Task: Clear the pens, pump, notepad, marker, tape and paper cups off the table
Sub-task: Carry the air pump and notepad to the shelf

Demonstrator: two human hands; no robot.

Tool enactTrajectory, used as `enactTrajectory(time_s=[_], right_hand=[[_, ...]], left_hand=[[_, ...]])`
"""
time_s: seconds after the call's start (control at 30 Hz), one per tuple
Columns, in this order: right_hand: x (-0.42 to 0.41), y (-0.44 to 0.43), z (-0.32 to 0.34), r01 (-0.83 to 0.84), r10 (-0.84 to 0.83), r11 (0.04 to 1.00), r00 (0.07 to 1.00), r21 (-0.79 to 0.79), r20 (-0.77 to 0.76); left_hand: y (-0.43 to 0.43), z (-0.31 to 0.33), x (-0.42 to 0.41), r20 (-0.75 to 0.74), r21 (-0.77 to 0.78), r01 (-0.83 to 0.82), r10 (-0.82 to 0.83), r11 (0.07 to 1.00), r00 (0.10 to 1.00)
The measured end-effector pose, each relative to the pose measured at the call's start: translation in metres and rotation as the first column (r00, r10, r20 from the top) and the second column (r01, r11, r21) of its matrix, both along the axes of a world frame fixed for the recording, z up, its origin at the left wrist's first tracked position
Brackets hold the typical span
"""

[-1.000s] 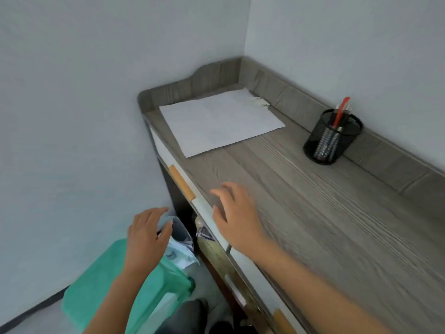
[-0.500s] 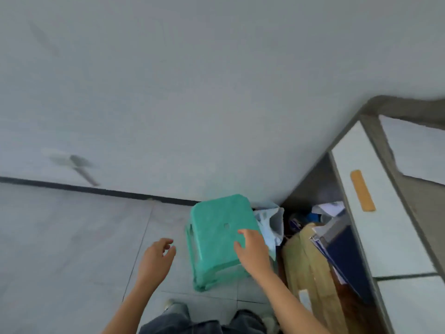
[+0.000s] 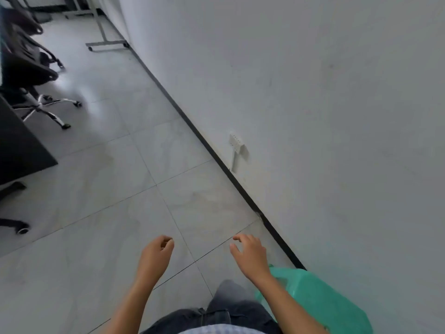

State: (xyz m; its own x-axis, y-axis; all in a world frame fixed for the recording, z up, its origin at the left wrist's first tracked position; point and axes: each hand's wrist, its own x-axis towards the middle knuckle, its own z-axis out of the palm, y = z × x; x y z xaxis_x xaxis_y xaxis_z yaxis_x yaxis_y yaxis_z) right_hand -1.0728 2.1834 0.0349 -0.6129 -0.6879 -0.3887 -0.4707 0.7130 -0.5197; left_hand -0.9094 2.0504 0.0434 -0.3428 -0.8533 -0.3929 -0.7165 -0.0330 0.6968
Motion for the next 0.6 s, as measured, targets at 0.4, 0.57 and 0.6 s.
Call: enactTrajectory(time_s=[0.4, 0.57, 0.6], right_hand=[[-0.139, -0.127, 0.007, -0.258, 0.254, 0.955, 0.966, -0.146, -0.050], [-0.174, -0.183, 0.010, -0.300, 0.304, 0.932, 0.953, -0.202, -0.011], [-0.173, -0.191, 0.008, -0.333, 0.340, 0.921, 0.940, -0.201, 0.003]], left_hand=[[-0.068, 0.011, -0.105, -0.019, -0.038, -0.275, 0.274, 0.961, 0.962], [-0.083, 0.025, -0.153, -0.024, -0.057, -0.239, 0.238, 0.969, 0.971], [-0.087, 0.026, -0.150, -0.028, -0.048, -0.287, 0.285, 0.957, 0.958]])
